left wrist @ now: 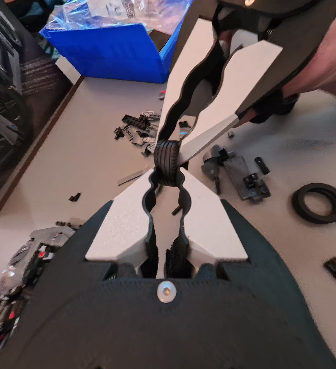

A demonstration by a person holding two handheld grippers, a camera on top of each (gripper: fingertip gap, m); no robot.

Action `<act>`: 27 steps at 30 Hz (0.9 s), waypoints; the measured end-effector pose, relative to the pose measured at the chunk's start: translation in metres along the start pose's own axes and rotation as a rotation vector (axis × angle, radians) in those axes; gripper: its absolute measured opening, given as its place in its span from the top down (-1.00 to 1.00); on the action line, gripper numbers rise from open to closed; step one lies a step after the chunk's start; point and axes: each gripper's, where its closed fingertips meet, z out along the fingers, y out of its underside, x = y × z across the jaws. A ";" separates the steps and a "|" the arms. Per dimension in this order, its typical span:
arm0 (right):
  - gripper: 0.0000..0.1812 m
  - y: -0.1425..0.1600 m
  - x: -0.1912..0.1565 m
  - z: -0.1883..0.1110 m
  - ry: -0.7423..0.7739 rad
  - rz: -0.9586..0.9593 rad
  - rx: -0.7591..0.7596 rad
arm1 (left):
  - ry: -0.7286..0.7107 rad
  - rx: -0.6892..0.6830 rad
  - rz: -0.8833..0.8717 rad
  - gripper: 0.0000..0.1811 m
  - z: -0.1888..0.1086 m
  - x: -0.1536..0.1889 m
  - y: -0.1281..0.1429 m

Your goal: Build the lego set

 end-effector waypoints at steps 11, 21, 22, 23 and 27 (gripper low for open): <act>0.79 0.020 0.016 0.011 0.183 -0.035 -0.162 | -0.149 -0.152 0.088 0.85 0.024 -0.007 0.016; 0.79 0.040 0.027 0.017 0.195 0.046 -0.231 | -0.229 -0.281 0.149 0.86 0.041 -0.009 0.028; 0.79 0.041 0.027 0.019 0.196 0.051 -0.239 | -0.237 -0.292 0.153 0.87 0.042 -0.009 0.030; 0.79 0.043 0.027 0.020 0.199 0.057 -0.247 | -0.245 -0.301 0.152 0.87 0.042 -0.009 0.032; 0.80 0.048 0.028 0.021 0.205 0.073 -0.272 | -0.269 -0.336 0.152 0.89 0.045 -0.007 0.035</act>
